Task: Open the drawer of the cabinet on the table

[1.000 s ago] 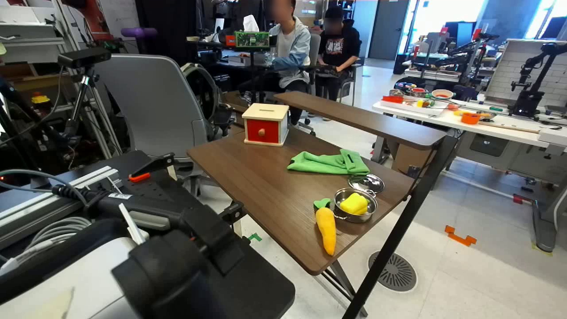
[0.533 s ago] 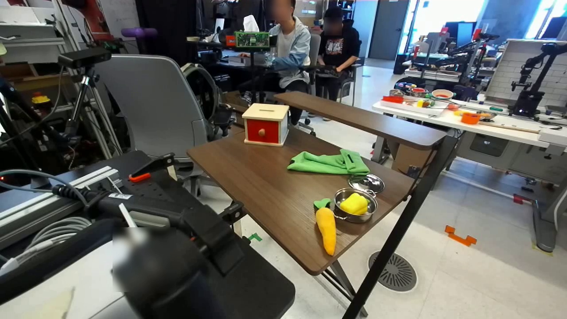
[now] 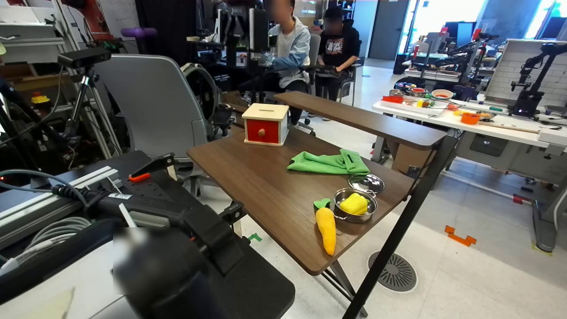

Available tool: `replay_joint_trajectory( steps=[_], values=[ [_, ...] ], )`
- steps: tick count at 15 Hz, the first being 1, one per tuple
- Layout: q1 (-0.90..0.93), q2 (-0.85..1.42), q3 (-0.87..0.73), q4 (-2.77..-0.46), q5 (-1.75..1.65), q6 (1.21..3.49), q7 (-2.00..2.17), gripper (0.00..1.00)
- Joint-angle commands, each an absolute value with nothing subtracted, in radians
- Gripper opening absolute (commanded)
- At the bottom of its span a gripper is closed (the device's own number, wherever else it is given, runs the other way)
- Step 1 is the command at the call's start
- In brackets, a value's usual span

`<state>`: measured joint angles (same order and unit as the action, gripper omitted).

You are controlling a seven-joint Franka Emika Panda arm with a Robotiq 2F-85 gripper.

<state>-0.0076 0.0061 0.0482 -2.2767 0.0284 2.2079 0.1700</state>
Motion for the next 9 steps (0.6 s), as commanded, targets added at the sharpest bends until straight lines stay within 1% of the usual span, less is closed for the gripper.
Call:
replay_joint_trajectory(
  steps=[1, 2, 3, 5, 9],
  values=[
    [0.035, 0.143, 0.063, -2.149, 0.069, 2.286, 0.195, 1.00],
    [0.042, 0.164, 0.067, -2.132, 0.091, 2.312, 0.191, 1.00],
    [0.037, 0.116, 0.053, -2.186, 0.057, 2.279, 0.185, 1.00],
    [0.050, 0.155, 0.058, -2.150, 0.075, 2.297, 0.186, 1.00],
    [0.050, 0.164, 0.058, -2.138, 0.079, 2.297, 0.186, 1.00]
  ],
)
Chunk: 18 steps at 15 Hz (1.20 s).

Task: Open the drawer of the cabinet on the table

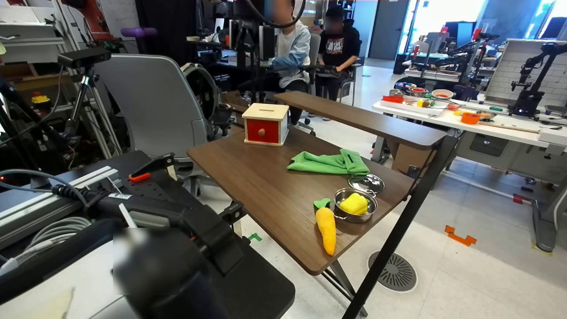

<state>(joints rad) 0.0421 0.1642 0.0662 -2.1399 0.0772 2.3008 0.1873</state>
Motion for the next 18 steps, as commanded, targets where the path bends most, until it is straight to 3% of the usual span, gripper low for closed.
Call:
replay_joint_trajectory(
  steps=[1, 8, 18],
  values=[
    [0.050, 0.164, 0.058, -2.138, 0.079, 2.297, 0.186, 1.00],
    [0.083, 0.233, 0.078, -2.135, -0.027, 2.390, 0.093, 1.00],
    [0.181, 0.536, 0.028, -2.121, -0.187, 2.894, 0.047, 1.00]
  ],
)
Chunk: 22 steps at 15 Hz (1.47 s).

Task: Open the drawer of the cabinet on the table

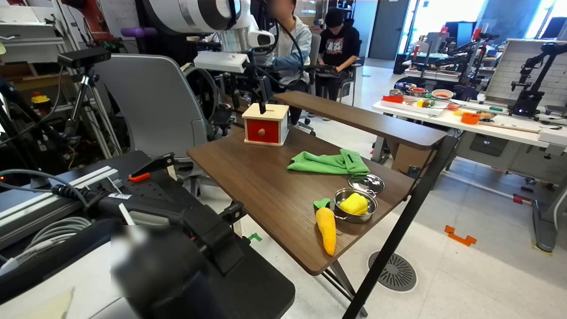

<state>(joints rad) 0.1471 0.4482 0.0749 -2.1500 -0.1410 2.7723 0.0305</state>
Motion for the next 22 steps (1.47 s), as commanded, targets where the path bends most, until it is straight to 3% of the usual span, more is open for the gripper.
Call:
replay_joint_trajectory(
  steps=[1, 8, 22],
  values=[
    [0.182, 0.570, 0.025, -2.110, -0.178, 2.937, 0.042, 1.00],
    [0.104, 0.732, 0.118, -2.028, -0.135, 3.061, -0.063, 1.00],
    [-0.085, 0.927, 0.315, -1.762, -0.136, 2.852, -0.354, 1.00]
  ],
)
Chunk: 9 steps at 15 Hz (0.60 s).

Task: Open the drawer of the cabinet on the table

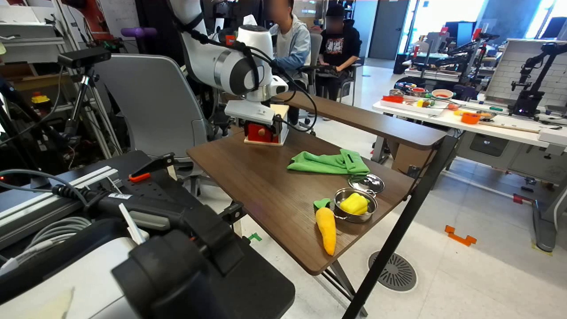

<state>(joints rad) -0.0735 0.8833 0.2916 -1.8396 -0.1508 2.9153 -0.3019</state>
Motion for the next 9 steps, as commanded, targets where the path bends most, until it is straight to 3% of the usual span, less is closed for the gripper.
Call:
replay_joint_trajectory(
  steps=[1, 9],
  values=[
    [-0.084, 0.935, 0.317, -1.745, -0.134, 2.835, -0.366, 1.00],
    [0.016, 0.951, 0.242, -1.681, -0.152, 2.833, -0.334, 1.00]
  ],
)
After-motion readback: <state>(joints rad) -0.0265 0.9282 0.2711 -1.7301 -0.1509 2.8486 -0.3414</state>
